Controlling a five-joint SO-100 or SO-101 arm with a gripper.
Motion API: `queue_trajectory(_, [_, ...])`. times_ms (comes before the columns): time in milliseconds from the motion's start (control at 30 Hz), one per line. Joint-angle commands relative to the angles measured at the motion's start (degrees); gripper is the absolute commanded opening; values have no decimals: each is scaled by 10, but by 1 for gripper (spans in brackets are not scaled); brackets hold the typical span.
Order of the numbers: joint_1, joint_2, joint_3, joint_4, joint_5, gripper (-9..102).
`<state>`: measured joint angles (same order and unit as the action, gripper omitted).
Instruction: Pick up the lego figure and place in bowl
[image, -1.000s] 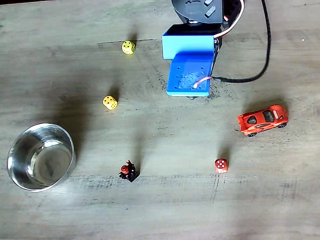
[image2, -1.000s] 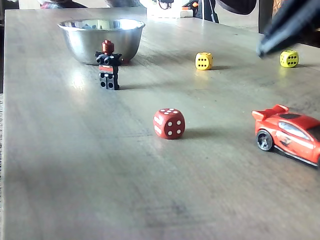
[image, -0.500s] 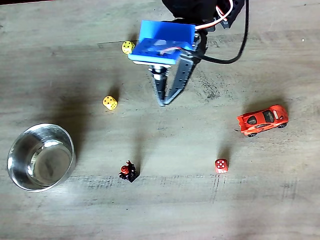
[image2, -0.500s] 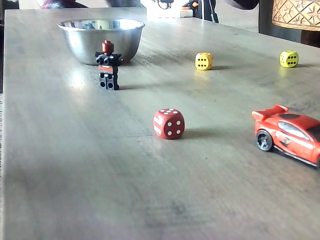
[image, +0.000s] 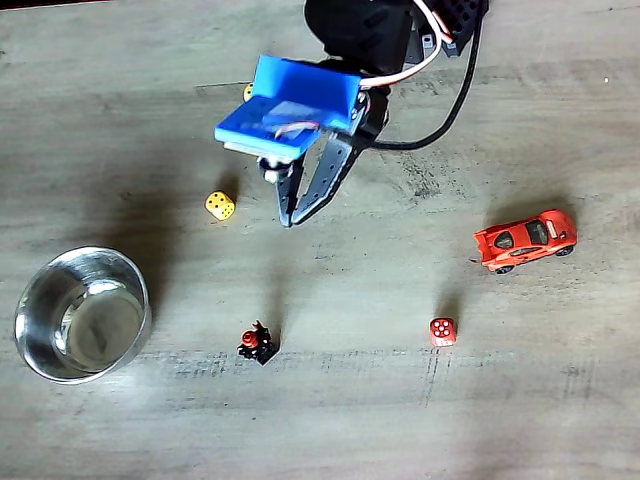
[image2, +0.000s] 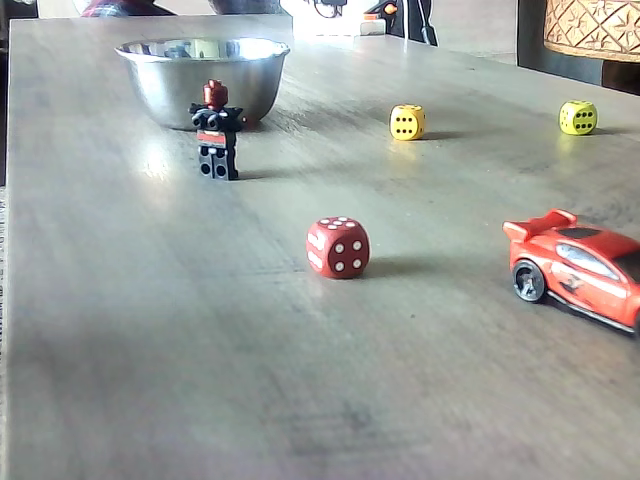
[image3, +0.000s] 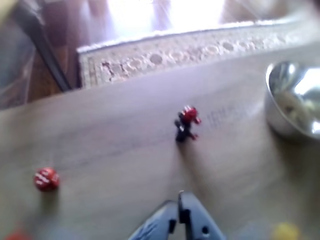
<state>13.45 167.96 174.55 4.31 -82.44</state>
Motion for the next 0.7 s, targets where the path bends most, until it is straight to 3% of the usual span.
queue_trajectory(0, [16, -58, -35, -43, -3, -1])
queue_trajectory(667, [62, -322, -83, -359, -3, -1])
